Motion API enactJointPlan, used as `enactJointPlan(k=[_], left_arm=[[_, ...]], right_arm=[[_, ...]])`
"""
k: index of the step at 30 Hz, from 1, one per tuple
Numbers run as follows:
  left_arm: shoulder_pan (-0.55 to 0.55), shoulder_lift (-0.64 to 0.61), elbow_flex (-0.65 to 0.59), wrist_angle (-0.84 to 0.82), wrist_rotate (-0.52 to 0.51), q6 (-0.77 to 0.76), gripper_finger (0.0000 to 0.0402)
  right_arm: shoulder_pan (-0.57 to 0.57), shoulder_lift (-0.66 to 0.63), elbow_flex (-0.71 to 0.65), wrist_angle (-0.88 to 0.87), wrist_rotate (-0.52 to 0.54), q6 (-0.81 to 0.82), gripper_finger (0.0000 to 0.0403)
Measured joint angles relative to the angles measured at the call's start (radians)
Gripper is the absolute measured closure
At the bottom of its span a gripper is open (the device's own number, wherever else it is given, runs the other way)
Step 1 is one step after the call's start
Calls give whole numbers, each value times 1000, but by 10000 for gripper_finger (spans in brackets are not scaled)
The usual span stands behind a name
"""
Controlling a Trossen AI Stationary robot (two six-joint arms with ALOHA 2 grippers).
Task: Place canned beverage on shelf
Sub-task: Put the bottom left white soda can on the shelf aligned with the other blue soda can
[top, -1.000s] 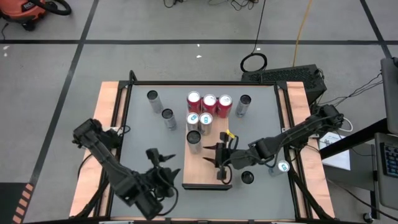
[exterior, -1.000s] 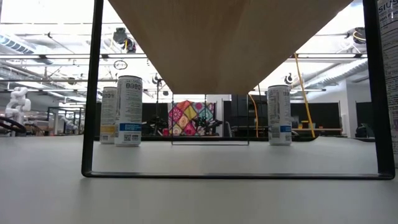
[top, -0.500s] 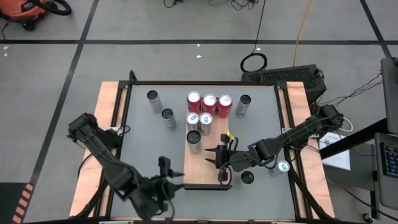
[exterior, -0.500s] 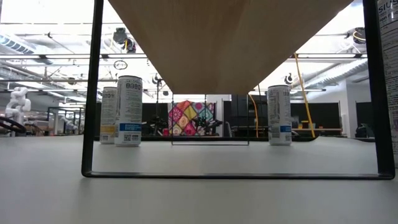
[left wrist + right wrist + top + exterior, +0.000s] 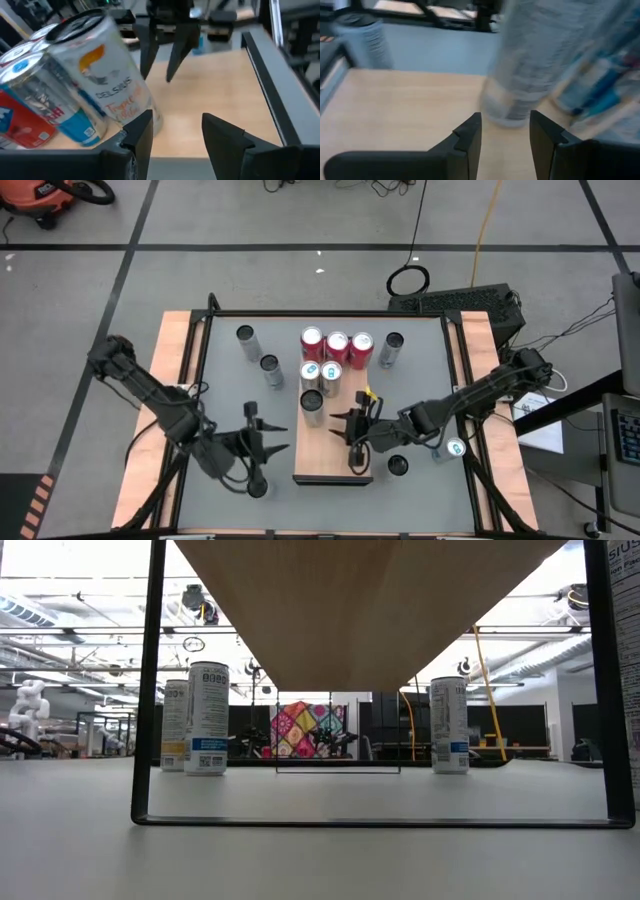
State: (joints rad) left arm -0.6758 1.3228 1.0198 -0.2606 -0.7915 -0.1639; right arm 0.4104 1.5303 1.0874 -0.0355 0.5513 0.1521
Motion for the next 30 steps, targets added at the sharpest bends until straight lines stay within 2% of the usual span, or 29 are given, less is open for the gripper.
enactJointPlan(k=[3,6,9,15,21,30], left_arm=[[48,-34,-114,161,0,13,236],[100,-44,-179,207,12,-7,236],[146,-45,-205,245,68,-12,236],[203,-37,-214,290,151,-4,236],[225,-37,-214,293,232,-11,236],[231,-36,-214,302,239,-8,236]], right_arm=[[-20,0,0,6,25,9,301],[-34,0,0,6,24,15,301],[-40,1,0,9,23,13,301],[-43,2,0,25,-27,8,301],[-45,2,1,54,-29,-21,301],[-47,3,1,74,-64,-24,300]])
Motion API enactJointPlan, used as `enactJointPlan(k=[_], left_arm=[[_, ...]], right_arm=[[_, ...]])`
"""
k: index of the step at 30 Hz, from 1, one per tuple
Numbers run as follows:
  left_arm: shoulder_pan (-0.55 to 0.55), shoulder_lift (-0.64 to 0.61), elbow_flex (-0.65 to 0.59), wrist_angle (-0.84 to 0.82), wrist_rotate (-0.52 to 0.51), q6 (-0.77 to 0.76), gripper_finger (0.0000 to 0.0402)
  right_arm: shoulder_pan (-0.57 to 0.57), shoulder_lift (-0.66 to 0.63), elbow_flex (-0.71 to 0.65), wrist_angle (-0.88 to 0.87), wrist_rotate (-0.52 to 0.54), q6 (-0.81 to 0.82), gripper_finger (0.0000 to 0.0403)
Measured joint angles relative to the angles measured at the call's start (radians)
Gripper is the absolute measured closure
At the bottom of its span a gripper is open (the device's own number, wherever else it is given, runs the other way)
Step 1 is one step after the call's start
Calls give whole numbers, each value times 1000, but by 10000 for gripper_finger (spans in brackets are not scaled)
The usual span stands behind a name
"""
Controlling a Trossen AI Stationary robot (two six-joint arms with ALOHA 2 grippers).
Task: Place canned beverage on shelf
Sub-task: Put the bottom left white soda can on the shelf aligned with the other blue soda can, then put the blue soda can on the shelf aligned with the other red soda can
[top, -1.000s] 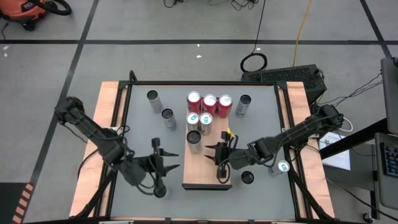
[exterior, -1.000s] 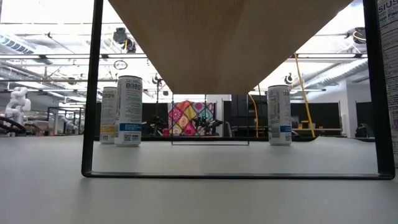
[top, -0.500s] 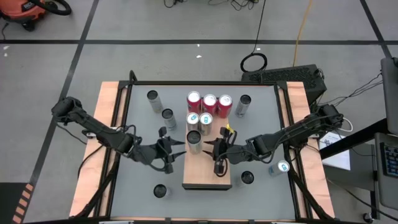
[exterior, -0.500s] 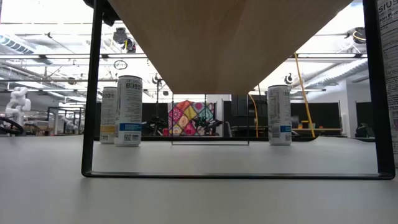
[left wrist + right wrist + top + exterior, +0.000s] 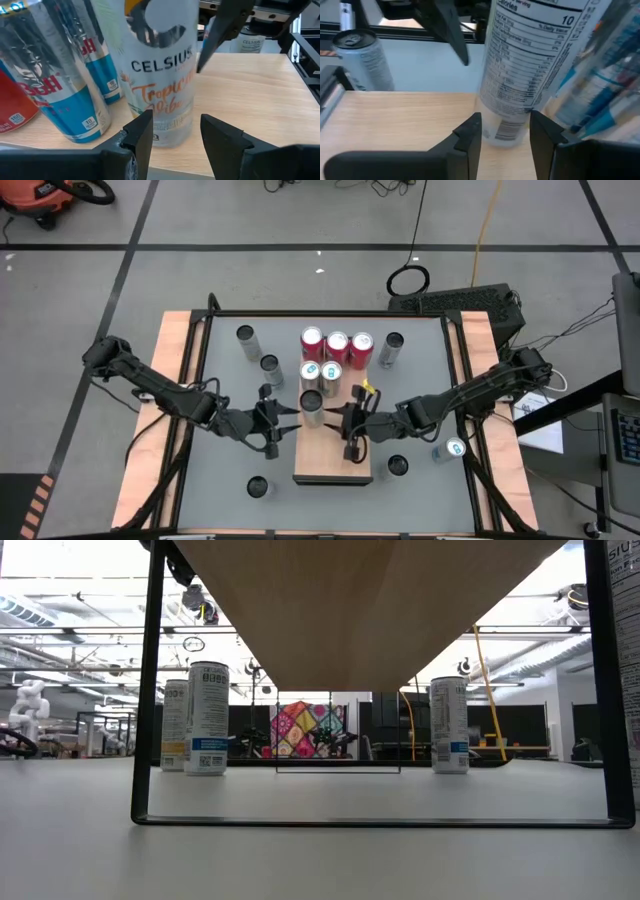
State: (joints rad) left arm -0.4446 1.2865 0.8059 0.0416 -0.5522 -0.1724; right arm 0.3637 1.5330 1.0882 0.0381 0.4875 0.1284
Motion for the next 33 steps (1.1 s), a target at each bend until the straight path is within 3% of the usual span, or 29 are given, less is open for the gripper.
enactJointPlan(k=[16,20,24,33], left_arm=[[-18,-12,0,-43,-2,-14,236],[-56,-35,0,-63,-11,-49,236],[-100,-47,0,-77,-92,-77,236],[-160,-45,0,-76,-133,-85,236]], right_arm=[[39,-30,3,-70,-59,0,300],[84,-103,54,-267,-99,78,300],[136,-149,129,-509,-99,173,300],[229,-163,325,-999,-129,452,300]])
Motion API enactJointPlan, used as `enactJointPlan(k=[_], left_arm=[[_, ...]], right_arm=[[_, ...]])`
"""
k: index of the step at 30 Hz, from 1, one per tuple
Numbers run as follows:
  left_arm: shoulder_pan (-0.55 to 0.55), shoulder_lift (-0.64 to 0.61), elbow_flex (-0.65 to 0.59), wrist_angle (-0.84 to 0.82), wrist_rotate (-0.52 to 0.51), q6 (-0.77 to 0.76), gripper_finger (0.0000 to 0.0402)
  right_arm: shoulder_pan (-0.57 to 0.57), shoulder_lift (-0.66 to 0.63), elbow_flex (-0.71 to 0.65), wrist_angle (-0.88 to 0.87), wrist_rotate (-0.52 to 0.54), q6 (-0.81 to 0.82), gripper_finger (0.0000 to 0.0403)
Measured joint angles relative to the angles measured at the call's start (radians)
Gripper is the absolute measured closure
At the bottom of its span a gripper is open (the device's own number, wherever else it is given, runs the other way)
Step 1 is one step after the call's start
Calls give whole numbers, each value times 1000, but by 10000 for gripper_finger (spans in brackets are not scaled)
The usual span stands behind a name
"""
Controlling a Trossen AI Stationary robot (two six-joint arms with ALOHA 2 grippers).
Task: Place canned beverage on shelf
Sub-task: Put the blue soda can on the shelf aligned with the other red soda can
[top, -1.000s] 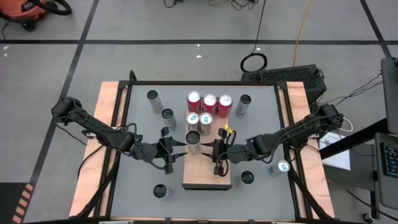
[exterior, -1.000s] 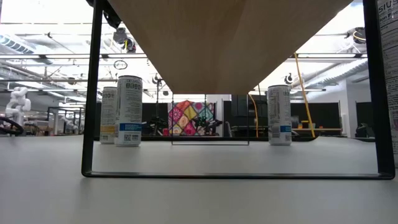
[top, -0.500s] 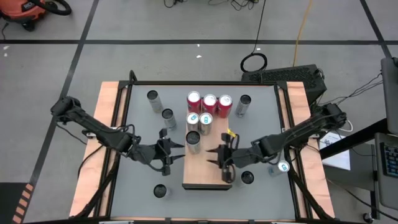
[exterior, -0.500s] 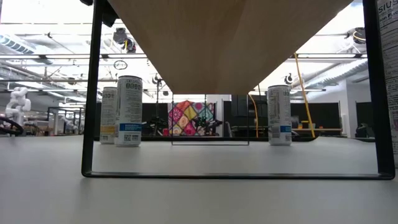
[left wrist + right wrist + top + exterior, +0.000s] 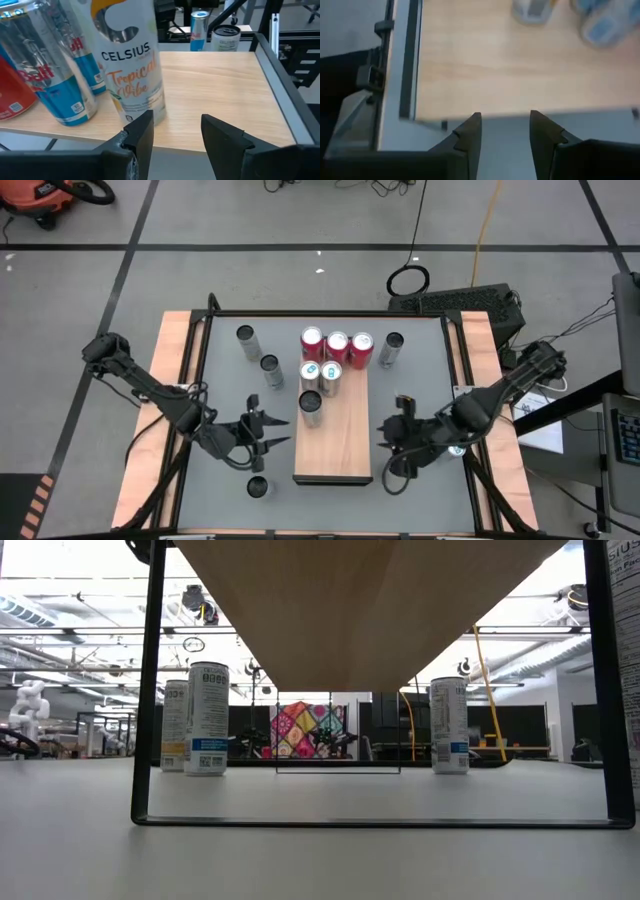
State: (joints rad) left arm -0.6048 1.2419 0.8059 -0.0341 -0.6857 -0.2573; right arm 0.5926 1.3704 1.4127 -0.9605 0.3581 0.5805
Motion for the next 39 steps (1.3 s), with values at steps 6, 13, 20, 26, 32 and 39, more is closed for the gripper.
enactJointPlan(k=[6,13,20,26,32,39], left_arm=[[-12,0,0,-1,0,0,236],[-12,0,0,-1,0,-24,236],[-12,36,0,9,-1,-27,236],[-12,75,0,27,-1,-27,236],[-12,76,0,30,-1,-26,236],[-12,76,0,52,-2,-26,236]], right_arm=[[62,0,47,-291,-117,206,294],[183,-6,46,-592,-265,513,240],[307,-9,28,-599,-259,700,144],[391,-9,-75,-600,-251,819,93],[411,-9,-95,-592,-221,873,89],[412,-9,-95,-610,-169,855,89]])
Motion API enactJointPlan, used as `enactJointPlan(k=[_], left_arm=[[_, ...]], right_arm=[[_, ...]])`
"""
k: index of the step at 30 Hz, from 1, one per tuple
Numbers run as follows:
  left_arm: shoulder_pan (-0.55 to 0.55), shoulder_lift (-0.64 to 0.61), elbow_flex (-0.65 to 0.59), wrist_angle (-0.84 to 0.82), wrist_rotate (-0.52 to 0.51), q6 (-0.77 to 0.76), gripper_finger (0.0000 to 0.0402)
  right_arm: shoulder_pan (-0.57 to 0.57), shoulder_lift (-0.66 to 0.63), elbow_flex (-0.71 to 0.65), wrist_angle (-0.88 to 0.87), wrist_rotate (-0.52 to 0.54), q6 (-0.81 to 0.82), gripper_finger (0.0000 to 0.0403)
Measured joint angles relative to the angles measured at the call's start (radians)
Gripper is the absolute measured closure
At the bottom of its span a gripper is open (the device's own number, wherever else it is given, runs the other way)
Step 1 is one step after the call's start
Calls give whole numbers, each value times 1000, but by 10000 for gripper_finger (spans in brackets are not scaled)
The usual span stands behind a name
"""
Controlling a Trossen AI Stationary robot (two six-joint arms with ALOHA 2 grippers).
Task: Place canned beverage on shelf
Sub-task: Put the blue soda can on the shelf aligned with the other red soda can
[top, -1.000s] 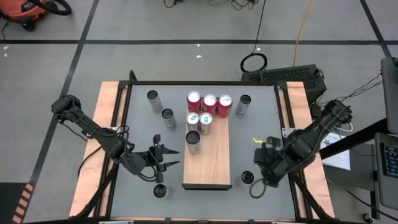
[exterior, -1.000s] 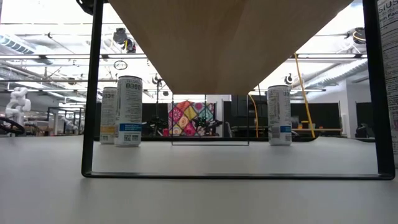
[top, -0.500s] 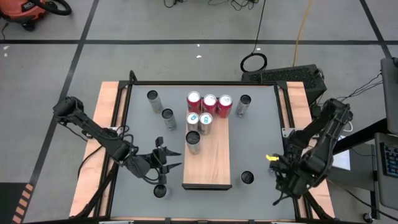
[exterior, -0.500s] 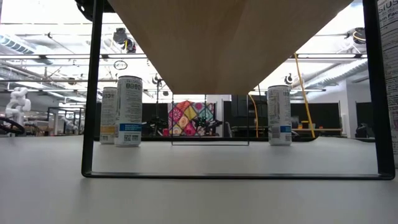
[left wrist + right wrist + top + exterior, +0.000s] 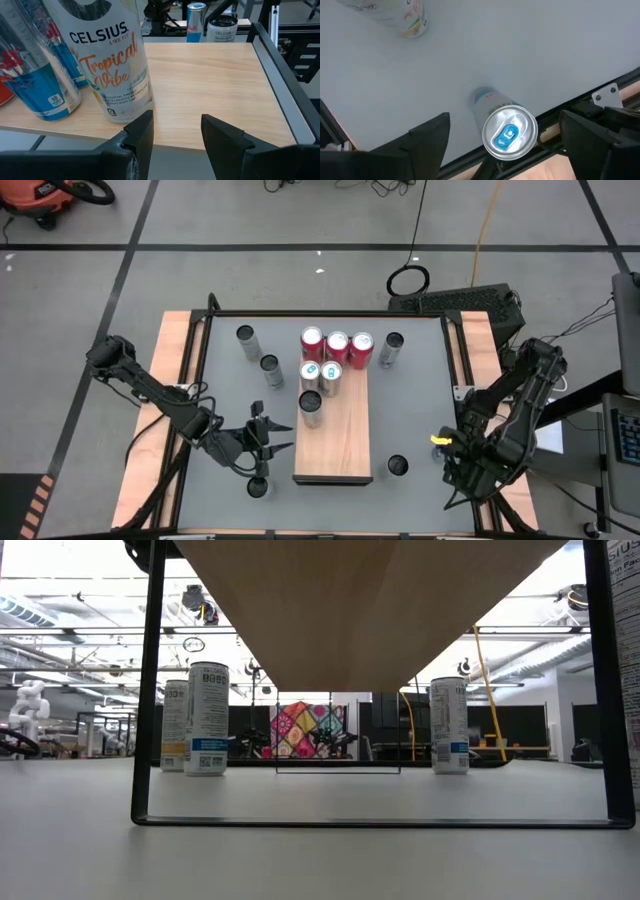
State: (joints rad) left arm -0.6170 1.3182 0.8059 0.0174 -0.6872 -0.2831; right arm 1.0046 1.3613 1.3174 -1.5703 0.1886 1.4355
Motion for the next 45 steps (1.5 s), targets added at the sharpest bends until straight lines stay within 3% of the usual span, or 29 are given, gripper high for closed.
enactJointPlan(k=[10,21,45], left_arm=[[0,0,0,2,0,0,236],[0,0,0,0,-1,2,236],[0,0,0,0,0,2,236]], right_arm=[[0,0,-1,8,-8,-8,89],[0,0,-101,27,-42,-15,89],[-3,-53,-313,265,-168,-7,95]])
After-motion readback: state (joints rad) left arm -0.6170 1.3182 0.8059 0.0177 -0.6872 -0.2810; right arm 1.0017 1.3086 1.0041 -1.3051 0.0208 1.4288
